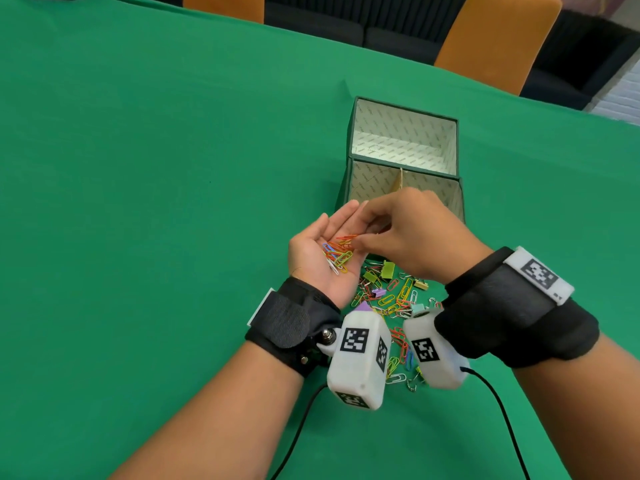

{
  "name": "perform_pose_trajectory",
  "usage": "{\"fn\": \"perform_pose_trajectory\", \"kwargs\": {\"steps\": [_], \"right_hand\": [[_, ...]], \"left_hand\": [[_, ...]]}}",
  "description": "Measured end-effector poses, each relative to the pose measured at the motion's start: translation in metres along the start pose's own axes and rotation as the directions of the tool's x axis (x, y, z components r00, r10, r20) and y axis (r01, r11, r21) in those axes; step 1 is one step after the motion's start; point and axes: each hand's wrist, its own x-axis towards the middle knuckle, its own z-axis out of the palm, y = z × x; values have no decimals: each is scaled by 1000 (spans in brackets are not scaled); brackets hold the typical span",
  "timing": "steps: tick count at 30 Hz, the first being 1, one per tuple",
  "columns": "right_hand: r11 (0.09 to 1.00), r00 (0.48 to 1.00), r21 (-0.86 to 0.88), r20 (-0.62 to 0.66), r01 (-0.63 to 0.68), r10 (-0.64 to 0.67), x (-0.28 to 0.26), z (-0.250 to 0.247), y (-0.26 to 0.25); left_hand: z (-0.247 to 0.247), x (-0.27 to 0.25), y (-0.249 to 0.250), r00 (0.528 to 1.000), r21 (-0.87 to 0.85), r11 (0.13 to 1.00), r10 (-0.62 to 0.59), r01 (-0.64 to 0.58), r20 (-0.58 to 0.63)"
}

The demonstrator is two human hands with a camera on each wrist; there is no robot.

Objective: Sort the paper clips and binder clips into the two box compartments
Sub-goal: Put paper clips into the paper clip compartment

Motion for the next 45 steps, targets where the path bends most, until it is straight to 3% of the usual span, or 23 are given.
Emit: {"fn": "perform_pose_trajectory", "kwargs": {"steps": [4,8,11,14,18,22,24,28,32,36,45], "right_hand": [[946,995,315,-29,-82,96,-6,6,10],[758,964,641,-111,-115,241,-12,10,15],[667,903,743,-246,-58,353,-12,11,16],[678,835,733,-345,-46,429,-1,10,20],[803,782,587,-449,-106,432,18,8,31],[921,884,271,-300,-281,358,20,12,34],[933,895,213,-283,-292,344,16,11,34],[957,910,252,-346,-144,228,0,4,20],[979,991,194,-105,-59,81,-15,11,0],[997,998,67,51,-43,40,-16,24,-6],[974,992,203,-62,-97,111,-15,28,-2]], "left_hand": [[-1,1,1,1000,13,1000,-15,15,1],[-3,3,4,1000,-14,1000,-6,6,11],[-3,5,7,1000,-49,999,2,-1,13],[-5,5,10,1000,-60,998,6,-5,20],[-5,5,13,1000,-71,997,9,-7,21],[-5,5,13,1000,-71,997,11,-9,22],[-5,5,12,1000,-67,998,11,-9,21],[-5,6,11,1000,-49,999,9,-8,12],[-5,5,9,1000,-10,1000,21,-21,14],[-4,2,4,1000,8,1000,-1,1,26],[-5,3,2,999,-40,999,-14,16,35]]}}
